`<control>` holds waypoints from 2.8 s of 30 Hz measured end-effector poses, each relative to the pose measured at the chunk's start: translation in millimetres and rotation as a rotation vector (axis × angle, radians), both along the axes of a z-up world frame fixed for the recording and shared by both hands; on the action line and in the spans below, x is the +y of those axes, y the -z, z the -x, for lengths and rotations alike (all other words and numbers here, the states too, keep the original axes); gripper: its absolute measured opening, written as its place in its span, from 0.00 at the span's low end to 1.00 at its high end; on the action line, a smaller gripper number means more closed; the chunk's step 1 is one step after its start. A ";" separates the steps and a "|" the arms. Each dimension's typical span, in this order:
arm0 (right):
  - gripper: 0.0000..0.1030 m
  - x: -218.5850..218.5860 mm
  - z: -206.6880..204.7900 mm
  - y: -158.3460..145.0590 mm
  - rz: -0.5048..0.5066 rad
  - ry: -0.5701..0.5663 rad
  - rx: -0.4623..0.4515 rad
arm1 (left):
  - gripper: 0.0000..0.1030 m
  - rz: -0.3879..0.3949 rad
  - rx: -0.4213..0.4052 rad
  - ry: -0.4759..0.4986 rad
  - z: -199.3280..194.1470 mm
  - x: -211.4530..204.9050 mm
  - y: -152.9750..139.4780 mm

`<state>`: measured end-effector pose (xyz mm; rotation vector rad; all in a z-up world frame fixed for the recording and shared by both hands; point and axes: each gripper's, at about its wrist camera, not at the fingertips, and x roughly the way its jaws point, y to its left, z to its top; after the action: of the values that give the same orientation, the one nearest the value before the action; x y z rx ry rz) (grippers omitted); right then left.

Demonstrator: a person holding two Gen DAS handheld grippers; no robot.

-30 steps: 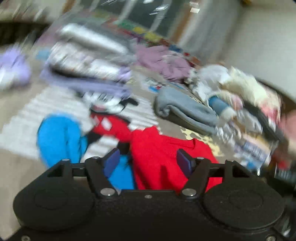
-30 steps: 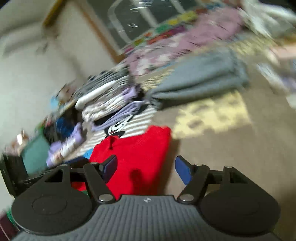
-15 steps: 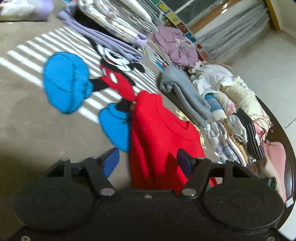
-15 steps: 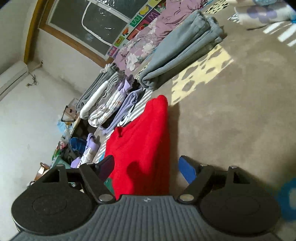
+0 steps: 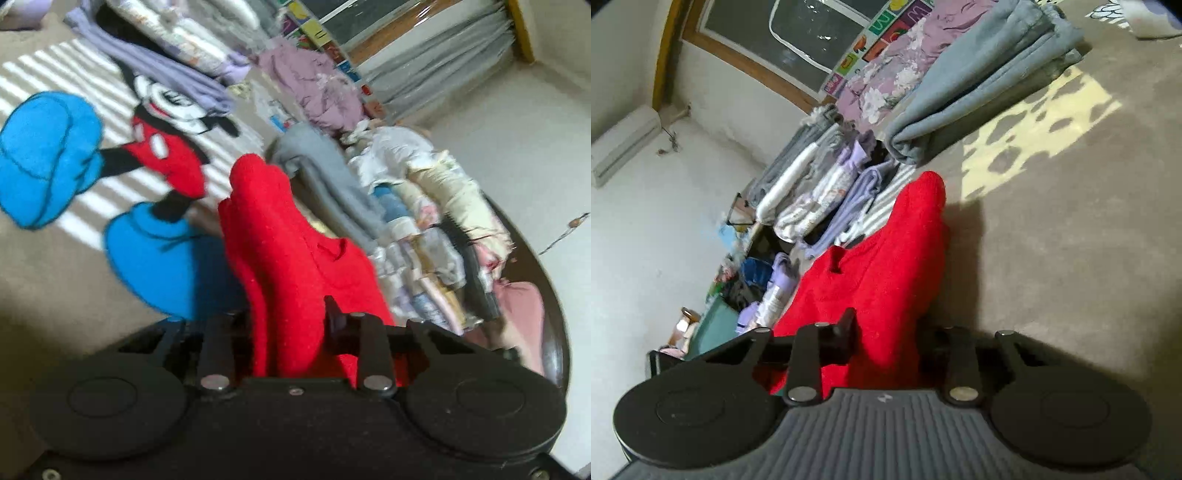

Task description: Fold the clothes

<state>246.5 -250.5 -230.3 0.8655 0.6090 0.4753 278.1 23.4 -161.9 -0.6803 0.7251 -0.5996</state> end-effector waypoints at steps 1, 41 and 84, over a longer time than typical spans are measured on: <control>0.29 -2.2 3.8 -0.3 -0.030 0.009 -0.005 | 0.27 0.006 -0.011 0.006 3.1 -2.5 -5.8; 0.29 -359.7 33.9 -153.7 -0.178 0.672 -0.266 | 0.27 0.211 -0.117 0.577 -199.4 -375.5 -137.9; 1.00 -253.4 117.1 -187.4 0.488 0.821 -0.069 | 1.00 -0.425 -0.539 0.304 -26.9 -316.3 -186.0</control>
<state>129.4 -503.9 -42.9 0.5571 0.2429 -0.3781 305.0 -292.9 24.1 -0.0003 0.4260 -0.8326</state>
